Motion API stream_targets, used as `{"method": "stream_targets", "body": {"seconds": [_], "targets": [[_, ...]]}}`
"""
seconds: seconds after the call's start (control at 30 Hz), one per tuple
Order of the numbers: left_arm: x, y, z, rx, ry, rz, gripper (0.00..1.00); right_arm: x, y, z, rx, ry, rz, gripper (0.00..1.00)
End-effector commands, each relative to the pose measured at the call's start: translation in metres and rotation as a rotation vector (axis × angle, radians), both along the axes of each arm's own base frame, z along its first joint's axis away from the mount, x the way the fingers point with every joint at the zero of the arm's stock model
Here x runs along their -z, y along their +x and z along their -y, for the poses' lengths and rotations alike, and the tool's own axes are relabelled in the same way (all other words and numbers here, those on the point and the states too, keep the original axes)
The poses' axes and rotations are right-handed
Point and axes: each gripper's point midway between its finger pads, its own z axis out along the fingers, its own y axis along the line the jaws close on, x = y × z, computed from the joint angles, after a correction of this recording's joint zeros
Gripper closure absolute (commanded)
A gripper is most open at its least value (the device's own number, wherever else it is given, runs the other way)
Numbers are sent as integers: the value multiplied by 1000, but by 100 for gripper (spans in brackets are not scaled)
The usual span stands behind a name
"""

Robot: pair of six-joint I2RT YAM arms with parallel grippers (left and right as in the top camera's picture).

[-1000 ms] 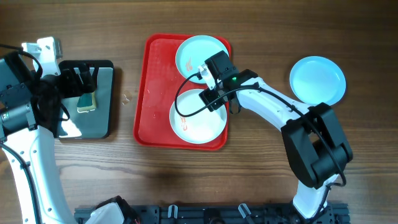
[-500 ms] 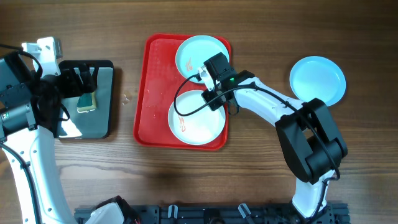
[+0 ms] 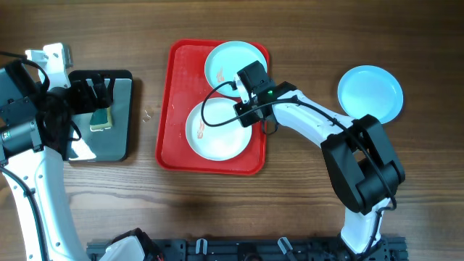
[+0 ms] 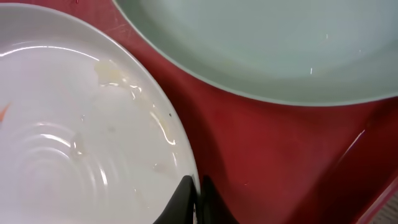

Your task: Clean dirty plates on tray and stack at the side

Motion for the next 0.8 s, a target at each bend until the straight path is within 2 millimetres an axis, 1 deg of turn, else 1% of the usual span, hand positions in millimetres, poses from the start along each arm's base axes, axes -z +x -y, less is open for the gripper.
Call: {"method": "stream_targets", "body": {"seconds": [0.0,0.1,0.2,0.23,0.27,0.3,0.33,0.4,0.47,0.53,0.57,0.7,0.77], "targets": [[-3,1,3,22,6,9,0,6,-3,3,141,14,-60,96],[0,0,3,22,-1,-6,0,7,-5,5,196,22,-85,96],[6,1,3,20,-8,-26,0,8,-6,4,211,25,-92,96],[9,0,1,13,-6,-38,0,7,-6,4,212,25,-91,87],[12,0,-1,5,-1,-51,0,7,-7,4,210,28,-94,67],[14,-1,-3,-4,5,-61,0,7,-8,2,203,36,-100,54],[17,-2,-6,-20,16,-75,0,6,-9,0,198,45,-106,48],[22,-3,-17,-78,42,-103,0,0,-12,-7,181,85,-128,41],[27,-5,-28,-124,79,-129,0,-14,-12,-13,169,125,-129,38],[28,-6,-30,-135,90,-136,0,-32,-10,-15,158,149,-102,36],[29,-7,-30,-130,93,-140,0,-45,-9,-16,143,161,-76,36],[40,-7,-30,-108,98,-179,0,-107,-5,-17,102,228,55,32],[51,-7,-30,-104,84,-215,0,-145,-4,-13,85,255,149,31]]}}
